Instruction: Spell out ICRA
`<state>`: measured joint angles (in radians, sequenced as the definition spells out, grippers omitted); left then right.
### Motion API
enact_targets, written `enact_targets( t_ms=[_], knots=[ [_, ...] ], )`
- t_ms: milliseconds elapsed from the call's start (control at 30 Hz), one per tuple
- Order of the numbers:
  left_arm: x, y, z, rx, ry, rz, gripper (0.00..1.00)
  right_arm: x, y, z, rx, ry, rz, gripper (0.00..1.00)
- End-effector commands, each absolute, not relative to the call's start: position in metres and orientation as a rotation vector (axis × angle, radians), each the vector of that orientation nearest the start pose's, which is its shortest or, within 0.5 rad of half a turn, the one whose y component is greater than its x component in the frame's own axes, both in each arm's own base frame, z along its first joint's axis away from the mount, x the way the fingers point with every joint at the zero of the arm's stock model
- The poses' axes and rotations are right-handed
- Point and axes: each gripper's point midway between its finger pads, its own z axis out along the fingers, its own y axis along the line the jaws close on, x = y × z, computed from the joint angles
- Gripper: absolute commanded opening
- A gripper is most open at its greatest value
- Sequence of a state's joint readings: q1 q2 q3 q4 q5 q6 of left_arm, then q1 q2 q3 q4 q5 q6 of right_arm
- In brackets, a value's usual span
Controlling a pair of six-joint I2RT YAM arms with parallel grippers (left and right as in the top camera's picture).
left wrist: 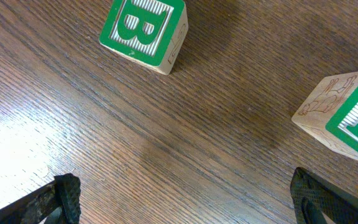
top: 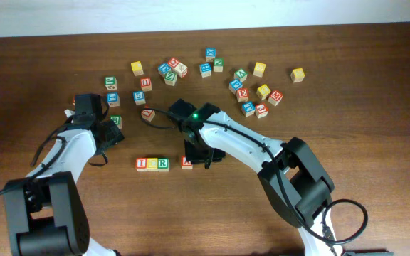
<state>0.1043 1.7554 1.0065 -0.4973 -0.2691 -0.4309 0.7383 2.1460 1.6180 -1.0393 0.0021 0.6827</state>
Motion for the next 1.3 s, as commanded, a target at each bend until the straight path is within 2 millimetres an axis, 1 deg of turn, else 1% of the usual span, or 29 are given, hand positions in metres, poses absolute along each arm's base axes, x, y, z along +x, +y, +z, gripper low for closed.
enact_targets(
  t_ms=[0,1000,1267],
  knots=[
    [0.3608,0.0842,0.0231,-0.794,2.647,0.295,0.99,0.2988,0.2838,0.0221,-0.079,3.154,0.083,0.38],
    [0.3608,0.0842,0.0231,-0.794,2.647,0.295,0.99,0.2988,0.2856,0.022,-0.08,3.155,0.097,0.37],
    [0.3608,0.0842,0.0231,-0.794,2.647,0.295,0.99,0.2999,0.2934,0.0227,-0.083,3.151,0.155,0.38]
  ],
)
